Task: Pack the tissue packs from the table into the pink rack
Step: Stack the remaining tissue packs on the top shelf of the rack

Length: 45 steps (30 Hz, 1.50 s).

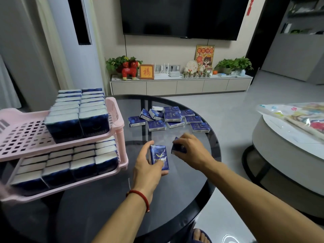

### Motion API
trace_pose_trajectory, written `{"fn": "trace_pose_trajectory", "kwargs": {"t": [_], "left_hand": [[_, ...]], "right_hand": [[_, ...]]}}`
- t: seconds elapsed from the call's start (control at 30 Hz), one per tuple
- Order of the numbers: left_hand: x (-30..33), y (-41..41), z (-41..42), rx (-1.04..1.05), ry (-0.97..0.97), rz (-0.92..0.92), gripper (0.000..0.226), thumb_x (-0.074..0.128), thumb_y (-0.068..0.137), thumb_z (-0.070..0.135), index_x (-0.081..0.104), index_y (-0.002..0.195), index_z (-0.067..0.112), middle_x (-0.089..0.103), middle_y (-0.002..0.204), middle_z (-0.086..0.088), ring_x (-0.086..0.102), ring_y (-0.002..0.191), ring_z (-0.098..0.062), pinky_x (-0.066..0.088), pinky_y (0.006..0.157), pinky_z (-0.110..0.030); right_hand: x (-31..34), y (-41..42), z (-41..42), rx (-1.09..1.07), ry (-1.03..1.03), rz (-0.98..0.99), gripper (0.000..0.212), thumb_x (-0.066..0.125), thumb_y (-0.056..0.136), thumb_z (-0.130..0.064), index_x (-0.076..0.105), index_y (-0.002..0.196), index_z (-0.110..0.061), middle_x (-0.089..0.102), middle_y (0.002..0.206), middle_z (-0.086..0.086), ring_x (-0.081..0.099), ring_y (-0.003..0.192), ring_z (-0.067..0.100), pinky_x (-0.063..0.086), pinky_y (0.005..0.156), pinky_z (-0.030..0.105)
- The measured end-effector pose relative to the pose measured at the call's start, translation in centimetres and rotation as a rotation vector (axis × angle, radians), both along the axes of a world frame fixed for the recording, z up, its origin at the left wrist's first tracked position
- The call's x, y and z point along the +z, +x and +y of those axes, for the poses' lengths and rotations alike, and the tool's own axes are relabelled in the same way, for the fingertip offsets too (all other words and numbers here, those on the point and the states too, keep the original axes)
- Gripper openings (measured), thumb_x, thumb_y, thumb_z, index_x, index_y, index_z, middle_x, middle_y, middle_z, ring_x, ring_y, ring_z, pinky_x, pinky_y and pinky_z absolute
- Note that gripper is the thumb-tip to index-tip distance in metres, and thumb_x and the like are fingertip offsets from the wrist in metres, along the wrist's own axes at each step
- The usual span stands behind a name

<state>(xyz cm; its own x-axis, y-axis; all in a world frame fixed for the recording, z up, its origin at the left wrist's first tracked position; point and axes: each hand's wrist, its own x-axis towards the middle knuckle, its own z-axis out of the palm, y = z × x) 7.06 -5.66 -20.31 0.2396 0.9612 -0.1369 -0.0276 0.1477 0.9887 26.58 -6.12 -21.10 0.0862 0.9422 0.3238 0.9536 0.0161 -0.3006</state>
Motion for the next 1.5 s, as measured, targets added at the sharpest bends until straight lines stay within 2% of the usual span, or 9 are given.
{"fn": "trace_pose_trajectory", "kwargs": {"t": [0.17,0.4,0.57,0.63,0.83,0.97,1.2,1.33,1.5], "left_hand": [[0.2,-0.6,-1.2,0.039,-0.1,-0.077,0.043,0.061,0.097,-0.001,0.059,0.128,0.028,0.065,0.124,-0.014,0.076,0.088,-0.028,0.065,0.067,-0.039],[2.6,-2.0,-3.6,-0.191,-0.272,-0.379,0.028,0.062,0.1,0.024,0.063,0.125,0.011,0.073,0.112,-0.022,0.075,0.096,-0.033,0.06,0.075,-0.045],[3.2,-4.3,-3.9,-0.234,-0.244,-0.393,0.028,0.061,0.101,0.016,0.062,0.128,0.012,0.076,0.105,-0.018,0.074,0.089,-0.029,0.058,0.064,-0.039],[3.5,-5.6,-3.7,-0.244,-0.214,-0.386,0.031,0.06,0.1,0.01,0.061,0.131,0.013,0.075,0.111,-0.02,0.074,0.092,-0.032,0.061,0.072,-0.045],[4.9,-9.9,-3.9,-0.191,0.031,-0.264,0.047,0.07,0.094,0.005,0.061,0.133,0.029,0.071,0.126,-0.012,0.071,0.112,-0.033,0.058,0.093,-0.055],[7.2,-14.0,-4.1,-0.186,0.336,0.039,0.06,0.081,0.076,0.028,0.06,0.132,0.032,0.074,0.124,-0.001,0.069,0.118,-0.02,0.053,0.105,-0.045],[14.0,-22.1,-2.8,-0.104,0.509,0.318,0.05,0.084,0.07,0.02,0.068,0.117,0.022,0.076,0.114,0.007,0.072,0.107,-0.01,0.057,0.093,-0.026],[18.4,-26.2,0.0,0.048,0.574,0.409,0.05,0.091,0.074,0.015,0.069,0.118,0.021,0.076,0.113,0.004,0.07,0.108,-0.01,0.052,0.094,-0.026],[19.5,-27.0,7.3,0.162,0.54,0.622,0.043,0.082,0.081,0.002,0.067,0.116,0.021,0.072,0.106,0.006,0.067,0.099,-0.005,0.049,0.076,-0.013]], "right_hand": [[1.7,-0.4,-4.8,0.098,0.003,0.105,0.032,0.074,0.093,-0.029,0.075,0.123,-0.018,0.069,0.115,-0.001,0.064,0.094,0.011,0.055,0.087,0.027],[4.0,-5.7,-8.5,0.337,0.184,0.083,0.034,0.08,0.087,-0.021,0.074,0.121,-0.018,0.068,0.121,-0.004,0.065,0.107,0.011,0.056,0.091,0.023],[4.8,-7.3,-8.8,0.456,0.194,0.176,0.027,0.076,0.088,-0.028,0.072,0.113,-0.018,0.062,0.121,-0.007,0.061,0.111,0.008,0.053,0.092,0.023],[5.6,-7.8,-8.6,0.45,0.267,0.248,0.019,0.07,0.091,-0.029,0.071,0.107,-0.018,0.061,0.118,-0.008,0.061,0.111,0.009,0.054,0.09,0.022],[7.1,-10.5,-7.3,0.303,0.1,0.571,0.057,0.067,0.087,-0.052,0.052,0.14,-0.036,0.06,0.122,-0.022,0.059,0.112,-0.006,0.055,0.09,0.016],[8.5,-13.0,-7.0,0.462,0.058,0.75,0.051,0.077,0.089,-0.025,0.059,0.136,-0.029,0.074,0.112,-0.011,0.07,0.106,0.009,0.058,0.092,0.028],[10.6,-18.4,-4.4,0.599,0.147,0.685,0.05,0.075,0.091,-0.031,0.056,0.137,-0.035,0.066,0.121,-0.025,0.063,0.117,0.004,0.053,0.094,0.023],[10.5,-19.2,-2.2,0.388,0.361,0.721,0.035,0.066,0.095,-0.029,0.058,0.128,-0.036,0.06,0.12,-0.025,0.06,0.111,0.0,0.053,0.09,0.024],[8.2,-18.4,1.0,0.137,0.437,0.711,0.032,0.065,0.097,-0.027,0.054,0.127,-0.03,0.052,0.119,-0.016,0.055,0.114,0.009,0.055,0.093,0.039]]}}
